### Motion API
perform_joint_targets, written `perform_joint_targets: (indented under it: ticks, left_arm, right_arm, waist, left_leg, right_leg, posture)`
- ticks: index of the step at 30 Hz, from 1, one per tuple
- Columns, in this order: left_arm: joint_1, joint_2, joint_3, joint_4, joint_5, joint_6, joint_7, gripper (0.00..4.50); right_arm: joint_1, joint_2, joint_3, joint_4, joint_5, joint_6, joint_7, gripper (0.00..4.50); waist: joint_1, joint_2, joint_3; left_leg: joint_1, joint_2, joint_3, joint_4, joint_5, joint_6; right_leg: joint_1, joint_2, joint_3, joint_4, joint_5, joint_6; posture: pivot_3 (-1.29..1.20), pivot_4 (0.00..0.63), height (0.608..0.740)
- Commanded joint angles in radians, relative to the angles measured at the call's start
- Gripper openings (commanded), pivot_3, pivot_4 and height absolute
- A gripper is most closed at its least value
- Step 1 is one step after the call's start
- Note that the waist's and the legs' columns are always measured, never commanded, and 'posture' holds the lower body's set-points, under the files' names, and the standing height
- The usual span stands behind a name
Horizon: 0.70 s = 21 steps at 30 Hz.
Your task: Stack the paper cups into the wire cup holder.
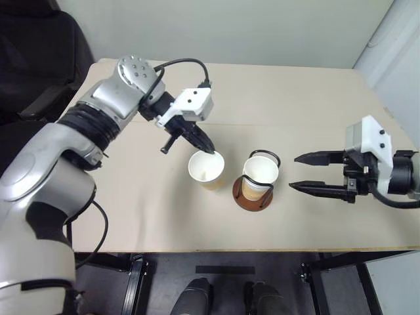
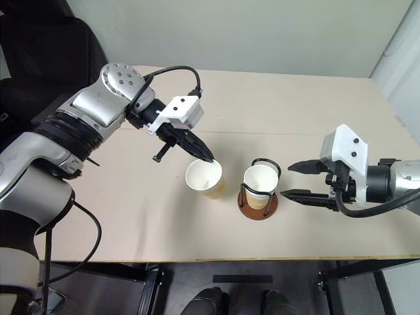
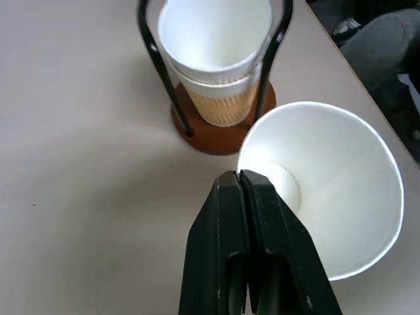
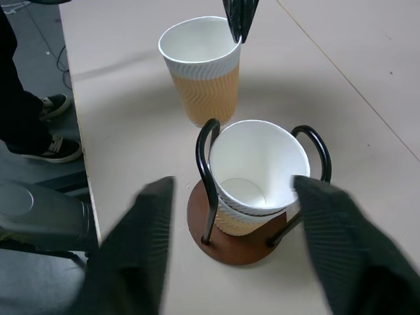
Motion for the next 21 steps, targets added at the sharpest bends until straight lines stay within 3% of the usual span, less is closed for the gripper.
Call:
perform_joint_targets:
  ticks: [1, 2, 11, 21]
  left_arm:
    - [-0.058, -0.013, 0.056, 0.008, -0.005, 0.006, -0.028, 0.0]
    - [-0.069, -0.02, 0.062, 0.02, -0.003, 0.005, -0.028, 0.0]
    - [-0.197, -0.11, 0.109, 0.196, 0.006, 0.01, -0.028, 0.0]
    - [-0.253, -0.159, 0.165, 0.186, -0.08, 0.113, -0.028, 0.0]
  right_arm:
    - [-0.005, -0.026, -0.029, -0.012, -0.015, -0.014, 0.009, 4.24]
    - [0.001, -0.028, -0.03, -0.017, -0.02, -0.018, 0.011, 4.46]
    - [0.073, -0.05, -0.052, -0.052, -0.046, -0.028, 0.033, 4.46]
    - [0.108, -0.06, -0.062, -0.062, -0.087, -0.059, 0.045, 4.46]
  waist:
    - [0.001, 0.0, 0.0]
    - [0.001, 0.0, 0.0]
    - [0.002, 0.0, 0.0]
    - [0.003, 0.0, 0.001]
  left_leg:
    - [0.0, 0.0, 0.0, 0.0, 0.0, 0.0]
    - [0.0, 0.0, 0.0, 0.0, 0.0, 0.0]
    - [0.0, 0.0, 0.001, 0.0, 0.0, 0.0]
    - [-0.001, 0.001, 0.002, 0.0, -0.001, 0.0]
  right_leg:
    - [0.0, 0.0, 0.0, 0.0, 0.0, 0.0]
    - [0.0, 0.0, 0.0, 0.0, 0.0, 0.0]
    - [0.0, 0.0, 0.0, 0.0, 0.0, 0.0]
    - [-0.001, -0.001, 0.002, 0.0, 0.0, 0.001]
  posture:
    - [0.0, 0.15, 0.74]
    - [0.0, 0.15, 0.74]
    - [0.0, 0.15, 0.74]
    - [0.0, 0.15, 0.74]
